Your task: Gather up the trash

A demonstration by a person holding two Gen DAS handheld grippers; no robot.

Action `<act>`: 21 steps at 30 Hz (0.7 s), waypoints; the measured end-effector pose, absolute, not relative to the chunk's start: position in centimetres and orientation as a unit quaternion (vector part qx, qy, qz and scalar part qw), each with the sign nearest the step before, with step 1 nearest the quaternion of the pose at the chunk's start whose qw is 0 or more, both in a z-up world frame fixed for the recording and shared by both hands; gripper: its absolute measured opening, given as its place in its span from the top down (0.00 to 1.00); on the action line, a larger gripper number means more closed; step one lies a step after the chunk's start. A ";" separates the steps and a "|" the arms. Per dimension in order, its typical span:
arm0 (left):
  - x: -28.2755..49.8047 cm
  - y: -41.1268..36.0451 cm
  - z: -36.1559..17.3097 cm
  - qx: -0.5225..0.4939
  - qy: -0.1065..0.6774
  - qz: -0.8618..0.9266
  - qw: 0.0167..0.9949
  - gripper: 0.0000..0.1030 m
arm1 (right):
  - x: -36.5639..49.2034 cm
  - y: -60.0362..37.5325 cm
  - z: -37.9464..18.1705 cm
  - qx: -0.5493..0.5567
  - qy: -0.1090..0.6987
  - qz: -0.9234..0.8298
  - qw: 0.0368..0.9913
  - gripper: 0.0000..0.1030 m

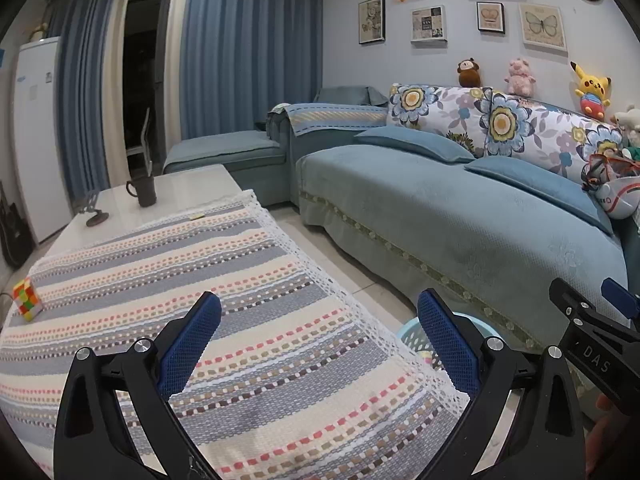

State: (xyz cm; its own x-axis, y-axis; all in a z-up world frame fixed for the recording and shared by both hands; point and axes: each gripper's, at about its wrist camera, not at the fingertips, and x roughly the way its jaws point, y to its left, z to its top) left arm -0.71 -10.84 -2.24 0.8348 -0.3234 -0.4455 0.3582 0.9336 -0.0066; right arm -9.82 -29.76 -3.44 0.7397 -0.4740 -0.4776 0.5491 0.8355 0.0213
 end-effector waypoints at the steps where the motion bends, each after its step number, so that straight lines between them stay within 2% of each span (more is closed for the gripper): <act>1: -0.7 -10.9 -2.3 0.038 0.226 -0.178 0.957 0.07 | -9.8 -29.6 -3.5 0.079 0.233 -0.275 0.929 0.21; 21: -0.8 -11.1 -2.2 0.034 0.229 -0.175 0.957 0.07 | -9.4 -30.4 -3.6 0.091 0.239 -0.272 0.928 0.21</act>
State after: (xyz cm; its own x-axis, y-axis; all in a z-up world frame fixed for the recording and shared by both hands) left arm -0.80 -11.13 -2.23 0.8339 -0.3197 -0.4499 0.3507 0.9364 -0.0155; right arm -9.42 -30.42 -3.65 0.7372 -0.4620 -0.4930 0.5490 0.8350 0.0384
